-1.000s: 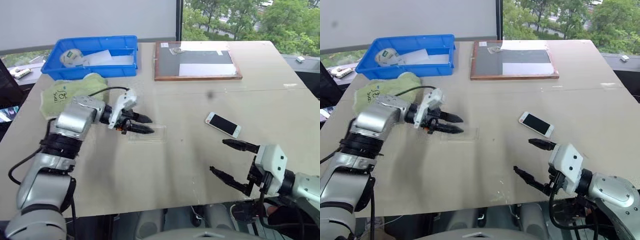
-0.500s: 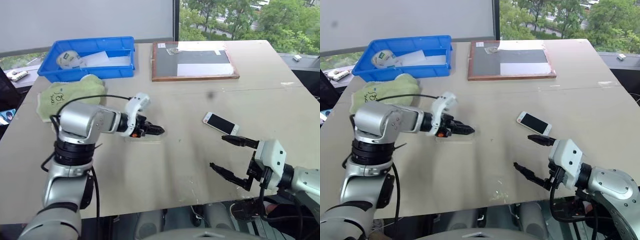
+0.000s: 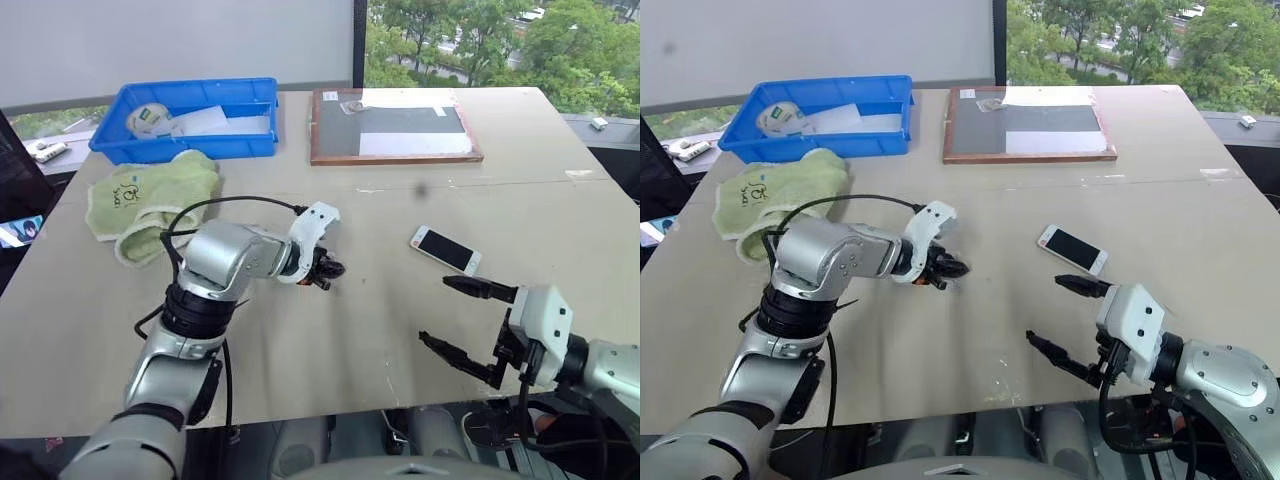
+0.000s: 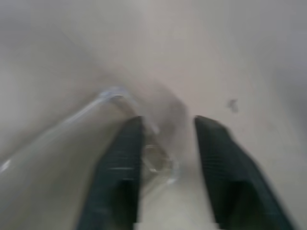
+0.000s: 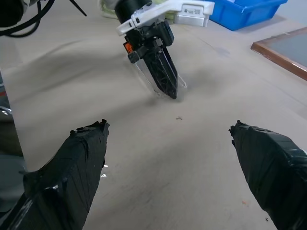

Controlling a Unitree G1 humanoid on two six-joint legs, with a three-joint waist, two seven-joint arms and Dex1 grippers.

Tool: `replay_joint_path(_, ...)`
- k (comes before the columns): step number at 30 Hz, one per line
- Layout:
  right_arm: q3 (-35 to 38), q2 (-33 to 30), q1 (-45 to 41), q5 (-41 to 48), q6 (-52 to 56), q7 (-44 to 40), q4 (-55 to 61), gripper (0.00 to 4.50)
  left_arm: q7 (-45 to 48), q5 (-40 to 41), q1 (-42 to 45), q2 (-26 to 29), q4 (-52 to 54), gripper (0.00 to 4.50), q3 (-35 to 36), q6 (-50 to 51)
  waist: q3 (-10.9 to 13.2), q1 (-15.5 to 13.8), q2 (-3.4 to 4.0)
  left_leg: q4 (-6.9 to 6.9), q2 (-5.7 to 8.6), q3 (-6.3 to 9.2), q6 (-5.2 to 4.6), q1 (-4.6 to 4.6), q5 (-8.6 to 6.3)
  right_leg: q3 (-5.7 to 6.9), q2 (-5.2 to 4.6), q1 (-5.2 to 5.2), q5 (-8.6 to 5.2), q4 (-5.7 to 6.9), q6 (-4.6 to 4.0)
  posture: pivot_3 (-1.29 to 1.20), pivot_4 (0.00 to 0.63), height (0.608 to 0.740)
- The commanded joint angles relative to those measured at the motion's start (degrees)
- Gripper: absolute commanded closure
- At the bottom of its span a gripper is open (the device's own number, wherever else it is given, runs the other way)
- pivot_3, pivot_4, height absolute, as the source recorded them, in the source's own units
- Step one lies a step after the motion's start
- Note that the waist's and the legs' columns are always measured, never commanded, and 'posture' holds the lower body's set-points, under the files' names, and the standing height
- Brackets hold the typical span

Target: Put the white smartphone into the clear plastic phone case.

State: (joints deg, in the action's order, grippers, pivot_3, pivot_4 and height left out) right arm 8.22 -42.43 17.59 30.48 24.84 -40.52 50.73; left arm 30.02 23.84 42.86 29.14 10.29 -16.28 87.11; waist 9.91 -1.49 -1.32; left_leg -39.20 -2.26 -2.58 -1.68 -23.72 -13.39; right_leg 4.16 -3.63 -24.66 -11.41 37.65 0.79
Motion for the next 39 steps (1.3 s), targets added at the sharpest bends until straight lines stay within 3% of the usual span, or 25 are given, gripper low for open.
replay_joint_path(1,0.75,0.4,0.43,-0.31,-0.8,0.82,2.3,0.0,3.5,0.0,-0.77,1.76,-1.97,4.39,-6.55,-4.33,-0.04,-0.21,0.05,0.0,0.0,0.0,-0.01,-0.01,0.0,0.0,-0.02,0.0,-0.01,-0.01,0.01,0.0,0.15,0.74)
replay_joint_path(6,0.46,0.78,0.89,-0.76,-1.06,1.2,2.45,0.0,16.98,-0.38,-1.25,11.23,1.8,4.39,-9.25,-20.77,-0.03,-0.16,0.05,0.05,-0.03,-0.04,-0.01,-0.03,-0.02,-0.02,-0.03,-0.06,-0.02,-0.03,0.01,0.0,0.15,0.74)
replay_joint_path(10,0.34,0.8,0.6,-0.98,-1.48,0.76,1.63,0.0,39.14,-3.21,-4.67,20.57,-0.55,4.39,-7.56,-52.22,0.04,0.46,0.05,0.2,-0.06,-0.13,0.0,-0.12,-0.02,-0.06,-0.02,-0.22,-0.03,-0.12,0.0,0.0,0.15,0.74)
replay_joint_path(13,0.03,0.79,-0.11,-1.0,-1.4,0.72,1.27,0.0,51.42,-4.77,-6.07,22.48,-8.19,4.39,-5.36,-72.82,0.04,0.29,0.07,0.29,-0.08,-0.13,0.0,-0.12,-0.02,-0.05,-0.04,-0.21,-0.03,-0.21,-0.01,0.0,0.15,0.74)
replay_joint_path(17,-0.59,0.91,-0.73,-1.09,-1.0,1.14,1.54,0.0,60.72,-9.47,-5.44,23.64,-19.77,4.39,-5.6,-91.84,0.04,0.24,0.07,0.3,-0.09,-0.16,-0.02,-0.14,-0.03,-0.03,-0.04,-0.19,-0.03,-0.3,-0.01,0.0,0.15,0.74)
replay_joint_path(20,-0.83,1.05,-0.47,-1.3,-1.08,1.31,1.74,0.0,62.48,-7.54,-4.24,25.29,-25.36,4.39,-7.72,-91.84,0.05,0.3,0.05,0.31,-0.1,-0.15,-0.06,-0.21,-0.05,-0.01,-0.03,-0.2,-0.02,-0.38,0.0,0.0,0.15,0.74)
replay_joint_path(23,-1.01,1.16,-0.21,-1.39,-1.12,1.42,1.87,0.0,61.99,-8.3,-5.47,24.13,-29.93,3.23,-4.23,-94.66,0.06,0.23,0.05,0.33,-0.14,-0.15,-0.1,-0.25,-0.07,0.03,-0.01,-0.2,-0.02,-0.48,0.0,0.0,0.15,0.74)
replay_joint_path(25,-0.99,1.16,-0.28,-1.34,-1.16,1.3,1.69,0.0,57.19,-4.33,-7.16,22.79,-27.11,2.29,0.53,-88.19,0.06,0.24,0.05,0.33,-0.15,-0.13,-0.13,-0.32,-0.08,0.07,-0.01,-0.2,-0.02,-0.57,0.01,0.0,0.15,0.74)
replay_joint_path(30,-0.55,0.89,-0.76,-0.96,-1.36,0.44,0.87,0.0,38.65,9.5,-12.87,22.0,-10.02,0.04,13.05,-55.1,0.1,0.58,-0.02,0.33,-0.25,-0.08,-0.19,-0.44,-0.12,0.08,-0.01,-0.2,-0.01,-0.72,0.04,0.0,0.15,0.74)
replay_joint_path(33,-0.2,0.5,-1.32,-0.58,-1.47,-0.44,0.2,0.0,26.08,14.85,-14.05,20.65,-2.08,0.04,16.82,-34.62,0.1,0.64,-0.02,0.35,-0.26,-0.09,-0.19,-0.4,-0.12,0.01,-0.01,-0.18,-0.02,-0.74,0.08,0.0,0.15,0.74)
replay_joint_path(36,-0.22,0.16,-1.98,-0.42,-1.6,-1.29,-0.51,0.0,10.81,13.61,-12.15,15.72,3.62,0.04,19.3,-19.52,0.11,0.46,-0.03,0.36,-0.25,-0.04,-0.19,-0.31,-0.12,0.03,0.06,-0.11,-0.02,-0.72,0.09,0.0,0.15,0.74)
replay_joint_path(39,-0.48,0.02,-3.03,-0.16,-1.4,-1.85,-1.05,0.0,7.37,15.72,-9.31,12.71,6.32,0.04,18.06,-7.8,0.18,0.52,-0.17,0.35,-0.14,0.01,-0.2,-0.23,-0.11,0.08,0.1,-0.01,-0.02,-0.7,0.09,0.0,0.15,0.74)
